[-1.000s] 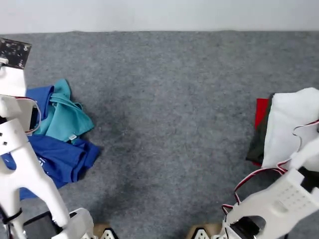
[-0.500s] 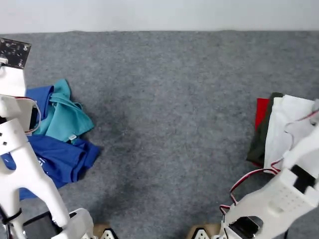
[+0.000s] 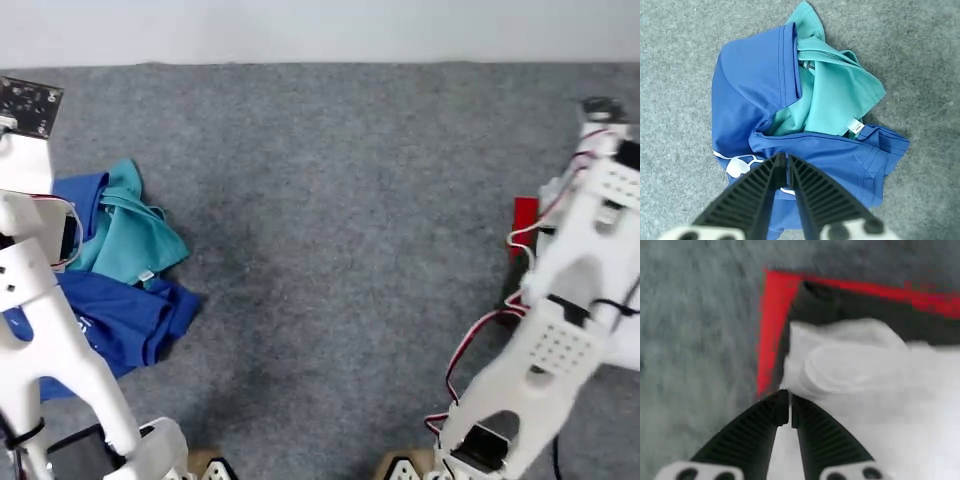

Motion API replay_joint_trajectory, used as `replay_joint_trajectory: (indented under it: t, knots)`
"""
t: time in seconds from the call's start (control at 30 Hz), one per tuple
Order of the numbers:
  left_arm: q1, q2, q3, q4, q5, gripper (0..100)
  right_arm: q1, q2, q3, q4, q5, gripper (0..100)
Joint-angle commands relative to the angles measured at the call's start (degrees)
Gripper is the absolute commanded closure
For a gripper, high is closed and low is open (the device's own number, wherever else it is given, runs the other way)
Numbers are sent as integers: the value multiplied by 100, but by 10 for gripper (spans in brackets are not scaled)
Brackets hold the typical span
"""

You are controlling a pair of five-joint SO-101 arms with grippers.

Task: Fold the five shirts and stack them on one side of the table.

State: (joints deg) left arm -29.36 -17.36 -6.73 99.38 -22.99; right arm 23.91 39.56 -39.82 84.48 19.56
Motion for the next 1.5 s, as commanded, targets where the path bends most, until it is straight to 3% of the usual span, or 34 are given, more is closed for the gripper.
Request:
replay_joint_trajectory:
  t: [0.0, 0.1, 0.27, 0.6, 0.8, 1.07, 1.33, 1.47]
  knots:
    - [-9, -193, -22, 97, -35, 985, -391, 268, -70, -637, -281, 990]
    - [-9, -193, -22, 97, -44, 985, -593, 127, -88, -400, -290, 990]
    - [-9, -193, -22, 97, -44, 985, -576, -804, -554, 901, -281, 990]
    - [-9, -202, -22, 97, -44, 985, 418, -1578, -571, 1842, -246, 990]
    - [-18, -202, -22, 97, -44, 985, 760, -1569, 475, 1833, 0, 990]
    - [-9, -193, -22, 97, -44, 985, -22, -1314, 2479, 620, -18, 990]
    - [-9, -193, -22, 70, -53, 985, -189, -2308, 1609, 1033, -378, 990]
    - [-9, -193, -22, 70, -53, 985, 48, -2536, 1248, 365, -378, 990]
